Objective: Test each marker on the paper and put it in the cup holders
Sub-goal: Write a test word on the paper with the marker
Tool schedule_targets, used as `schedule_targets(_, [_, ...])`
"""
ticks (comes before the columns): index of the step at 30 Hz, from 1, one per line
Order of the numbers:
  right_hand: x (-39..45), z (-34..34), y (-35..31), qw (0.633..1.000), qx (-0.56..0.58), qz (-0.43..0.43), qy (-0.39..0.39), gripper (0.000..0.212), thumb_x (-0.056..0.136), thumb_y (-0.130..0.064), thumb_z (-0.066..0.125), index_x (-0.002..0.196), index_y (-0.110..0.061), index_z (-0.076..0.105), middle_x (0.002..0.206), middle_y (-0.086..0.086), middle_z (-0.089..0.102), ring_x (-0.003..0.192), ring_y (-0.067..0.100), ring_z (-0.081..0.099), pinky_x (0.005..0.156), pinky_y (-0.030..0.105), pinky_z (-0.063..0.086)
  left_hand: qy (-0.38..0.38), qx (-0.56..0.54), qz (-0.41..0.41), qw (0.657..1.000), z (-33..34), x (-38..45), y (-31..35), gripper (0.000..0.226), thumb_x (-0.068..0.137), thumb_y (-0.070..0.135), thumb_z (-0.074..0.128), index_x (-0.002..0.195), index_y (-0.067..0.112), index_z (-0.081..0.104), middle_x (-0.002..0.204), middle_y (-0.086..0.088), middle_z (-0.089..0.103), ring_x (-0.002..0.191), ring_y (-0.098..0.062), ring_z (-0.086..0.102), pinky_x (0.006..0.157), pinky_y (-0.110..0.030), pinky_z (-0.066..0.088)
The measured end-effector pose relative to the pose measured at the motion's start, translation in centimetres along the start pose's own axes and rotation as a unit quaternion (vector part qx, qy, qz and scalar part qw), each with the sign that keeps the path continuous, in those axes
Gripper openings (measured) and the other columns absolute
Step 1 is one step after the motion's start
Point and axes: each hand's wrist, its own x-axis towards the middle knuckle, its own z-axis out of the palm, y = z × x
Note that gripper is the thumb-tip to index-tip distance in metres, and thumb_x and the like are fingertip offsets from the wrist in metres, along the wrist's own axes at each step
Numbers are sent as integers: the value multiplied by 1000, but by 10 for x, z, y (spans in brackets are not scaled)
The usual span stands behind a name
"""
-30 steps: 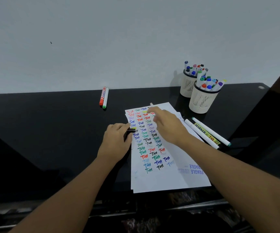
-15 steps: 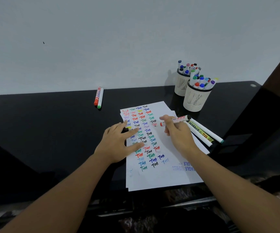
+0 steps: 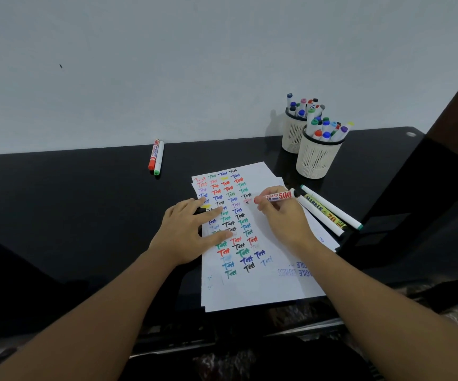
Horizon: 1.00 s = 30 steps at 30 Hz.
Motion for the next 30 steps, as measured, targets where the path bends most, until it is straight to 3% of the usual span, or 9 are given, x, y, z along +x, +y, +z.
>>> schedule_targets(8, [-4,-2,-4,999,-29,-2,-20,13,106,-38,54,99,-29,60,96,-7,69,94,12,65,92,39,54,-10,3,-5,1000,-1,0,1,95,68,101,17,149,54,34,165,10,22,152,-18,15,122,-47,10])
schedule_targets(13, [-3,-1,-4,998,-46,-10,-31,15,107,-38,53,109,-26,62,95,-13,68,93,8,64,92,37,53,-7,4,-6,1000,-1,0,2,94,68,101,17,148,55,34,165,11,23,151,-17,15,122,-47,11])
schedule_targets(25, [-1,-1,-1,998,-52,3,-23,14,106,-40,54,104,-29,63,96,-7,70,92,13,65,90,40,55,-13,0,-12,1000,-4,-2,5,102,62,104,9,148,55,33,165,10,21,152,-18,14,124,-48,10])
schedule_targets(30, [-3,-4,-2,997,-67,-9,-28,17,107,-40,52,103,-26,61,92,-5,69,88,12,64,80,32,51,-15,1,-8,1000,-5,-3,6,98,65,102,13,148,55,34,165,9,21,152,-17,13,123,-46,9])
